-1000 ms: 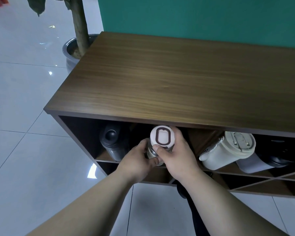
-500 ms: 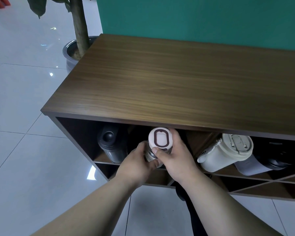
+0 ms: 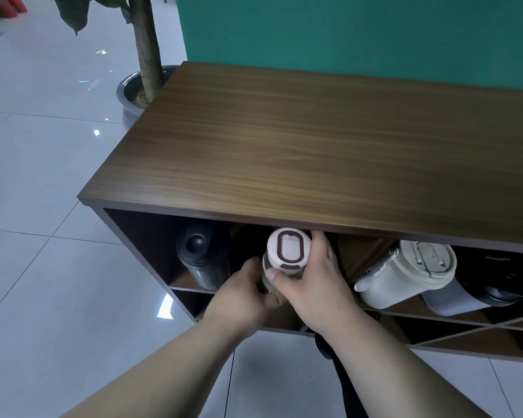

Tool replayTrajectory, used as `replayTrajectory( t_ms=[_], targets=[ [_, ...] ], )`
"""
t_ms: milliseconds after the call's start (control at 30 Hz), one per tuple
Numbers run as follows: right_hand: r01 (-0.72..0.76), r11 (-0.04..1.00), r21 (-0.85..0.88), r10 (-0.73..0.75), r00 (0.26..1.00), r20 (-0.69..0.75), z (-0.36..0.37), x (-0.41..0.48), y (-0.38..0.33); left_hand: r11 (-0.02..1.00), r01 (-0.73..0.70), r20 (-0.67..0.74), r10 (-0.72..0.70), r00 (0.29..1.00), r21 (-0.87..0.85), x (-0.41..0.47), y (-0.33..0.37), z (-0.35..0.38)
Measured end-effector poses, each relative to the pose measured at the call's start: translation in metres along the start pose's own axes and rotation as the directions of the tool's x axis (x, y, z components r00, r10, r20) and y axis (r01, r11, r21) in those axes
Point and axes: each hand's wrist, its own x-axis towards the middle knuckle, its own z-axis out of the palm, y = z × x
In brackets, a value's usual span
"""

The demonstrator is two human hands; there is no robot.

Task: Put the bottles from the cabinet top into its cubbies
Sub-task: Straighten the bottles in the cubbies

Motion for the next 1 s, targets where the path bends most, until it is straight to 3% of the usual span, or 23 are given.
replayTrajectory(
  t_ms=[100, 200, 267, 367, 500, 767, 1000],
  targets=[
    [0.179, 0.969, -0.168, -0.191, 0.980, -0.057, 0.005, -0.012, -0.020, 0.994, 0.037, 0.118, -0.049, 0.992, 0.107, -0.011, -0.004, -0.012],
    [0.297, 0.939, -0.174, -0.287, 0.955, 0.080, 0.018, -0.022, -0.042, 0.956, 0.017, 0.264, -0.098, 0.959, 0.293, -0.018, -0.018, -0.032],
    [0.304, 0.944, -0.131, -0.276, 0.940, 0.199, 0.031, -0.023, -0.052, 0.926, 0.067, 0.230, -0.161, 0.960, 0.371, -0.021, -0.036, -0.046],
    [0.231, 0.972, -0.036, -0.219, 0.953, 0.211, 0.053, -0.013, -0.059, 0.930, 0.287, -0.001, -0.295, 0.956, 0.232, -0.020, -0.061, -0.065],
    [0.090, 0.996, 0.028, -0.094, 0.977, 0.189, 0.076, 0.004, -0.059, 0.960, 0.275, -0.155, -0.263, 0.952, 0.060, -0.014, -0.065, -0.079],
    [-0.038, 0.996, 0.076, 0.023, 0.983, 0.184, 0.098, 0.018, -0.051, 0.990, 0.139, -0.190, -0.144, 0.971, -0.039, -0.001, -0.063, -0.077],
    [-0.063, 0.989, 0.132, 0.044, 0.988, 0.145, 0.107, 0.020, -0.048, 0.988, 0.134, -0.236, -0.149, 0.960, -0.080, 0.000, -0.065, -0.071]
  ],
)
